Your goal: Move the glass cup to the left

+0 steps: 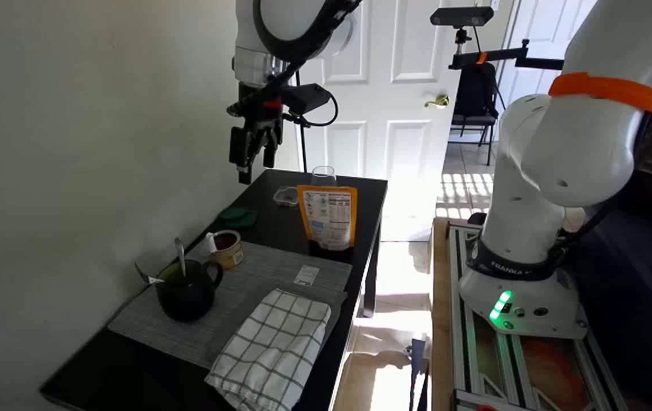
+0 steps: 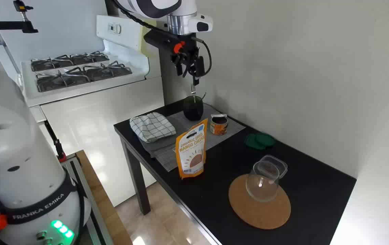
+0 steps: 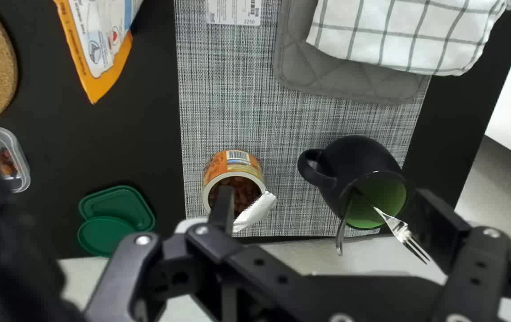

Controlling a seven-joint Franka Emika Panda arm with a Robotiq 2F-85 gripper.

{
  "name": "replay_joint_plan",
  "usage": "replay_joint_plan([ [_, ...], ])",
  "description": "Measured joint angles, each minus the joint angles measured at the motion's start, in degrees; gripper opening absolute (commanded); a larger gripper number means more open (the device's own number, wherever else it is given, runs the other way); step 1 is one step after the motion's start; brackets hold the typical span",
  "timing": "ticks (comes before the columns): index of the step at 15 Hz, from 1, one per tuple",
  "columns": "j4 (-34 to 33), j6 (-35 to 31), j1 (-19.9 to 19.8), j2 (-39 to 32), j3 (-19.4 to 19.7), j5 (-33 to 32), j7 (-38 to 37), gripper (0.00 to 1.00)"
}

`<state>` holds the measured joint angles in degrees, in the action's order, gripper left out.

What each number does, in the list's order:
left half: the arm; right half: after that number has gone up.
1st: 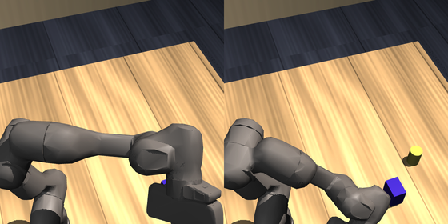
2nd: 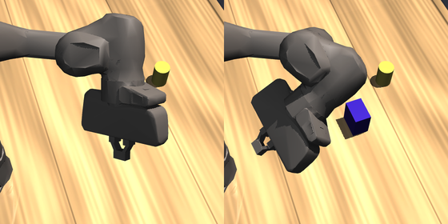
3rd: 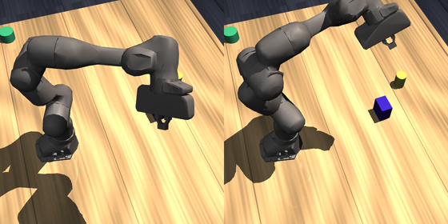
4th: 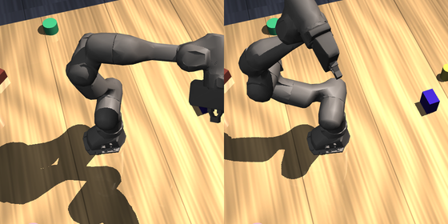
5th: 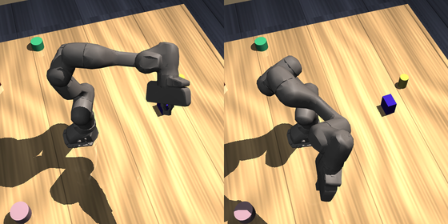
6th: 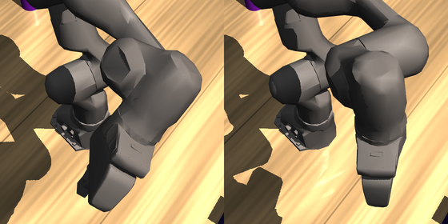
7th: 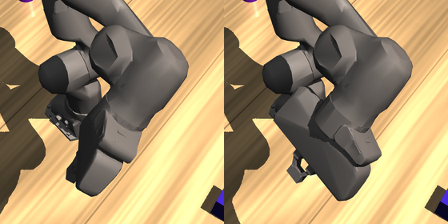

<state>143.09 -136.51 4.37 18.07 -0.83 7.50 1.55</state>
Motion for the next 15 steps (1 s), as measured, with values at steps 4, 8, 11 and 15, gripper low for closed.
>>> replay_joint_plan([
  [4, 0.0, 0.0, 0.0, -0.1, 0.0, 0.0, 0.0, 1.00],
  [8, 0.0, 0.0, 0.0, -0.1, 0.0, 0.0, 0.0, 1.00],
  [11, 0.1, 0.0, -0.2, -0.1, 0.0, -0.9, 0.2, 1.00],
  [15, 2.4, 1.1, -2.5, 1.0, 0.8, -7.3, 4.1, 1.00],
])
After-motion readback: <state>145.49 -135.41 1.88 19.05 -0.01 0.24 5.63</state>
